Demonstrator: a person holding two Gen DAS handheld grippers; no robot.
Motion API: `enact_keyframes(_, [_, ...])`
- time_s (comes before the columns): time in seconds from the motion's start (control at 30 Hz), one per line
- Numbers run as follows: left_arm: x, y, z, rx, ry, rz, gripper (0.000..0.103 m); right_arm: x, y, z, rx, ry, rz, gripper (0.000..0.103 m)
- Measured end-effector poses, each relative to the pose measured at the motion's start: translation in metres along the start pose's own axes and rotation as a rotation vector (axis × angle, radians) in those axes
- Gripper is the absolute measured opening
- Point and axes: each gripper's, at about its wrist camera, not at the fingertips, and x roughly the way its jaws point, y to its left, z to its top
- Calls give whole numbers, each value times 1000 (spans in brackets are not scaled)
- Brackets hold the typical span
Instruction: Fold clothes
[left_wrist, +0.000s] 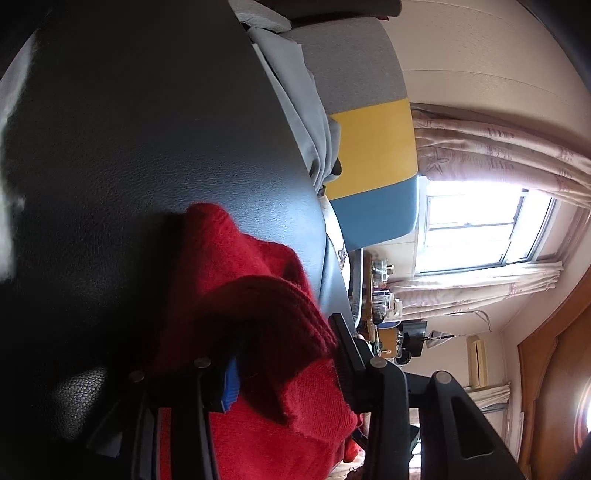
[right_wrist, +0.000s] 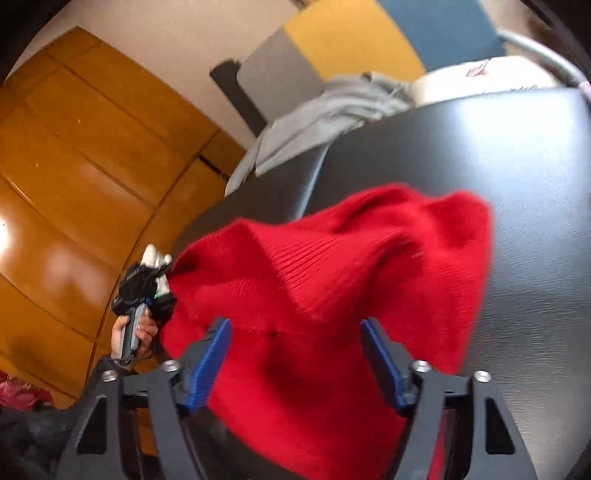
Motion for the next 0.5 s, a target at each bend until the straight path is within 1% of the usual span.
enact_keyframes(0.07, [1,-4,2,10,-1,-8,42,20,0,13,32,14,45,81])
enact_keyframes(0.1, [0,-8,3,19,-1,-12,42,23,-4,20,61,-21,75,81])
enact_keyframes(0.13, [0,-10,3,26,-2,-10,42,21,-10,28,101,-89,109,81])
enact_keyframes(0.2, [-2,-14,6,29,-13,-8,44,17,-29,43,221,-230,180,88])
enact_keyframes(0.23, [-4,-14,8,24,-14,-12,45,16,-37,48,261,-262,179,91])
enact_keyframes(0.33, [-12,-16,13,16,-32,-25,48,14,-49,55,294,-282,127,91])
enact_keyframes(0.4, [-19,-18,14,39,-42,-13,48,7,-41,53,230,-266,57,91])
enact_keyframes(0.5, [-28,-18,14,80,-58,29,48,-3,-18,46,75,-244,-103,91])
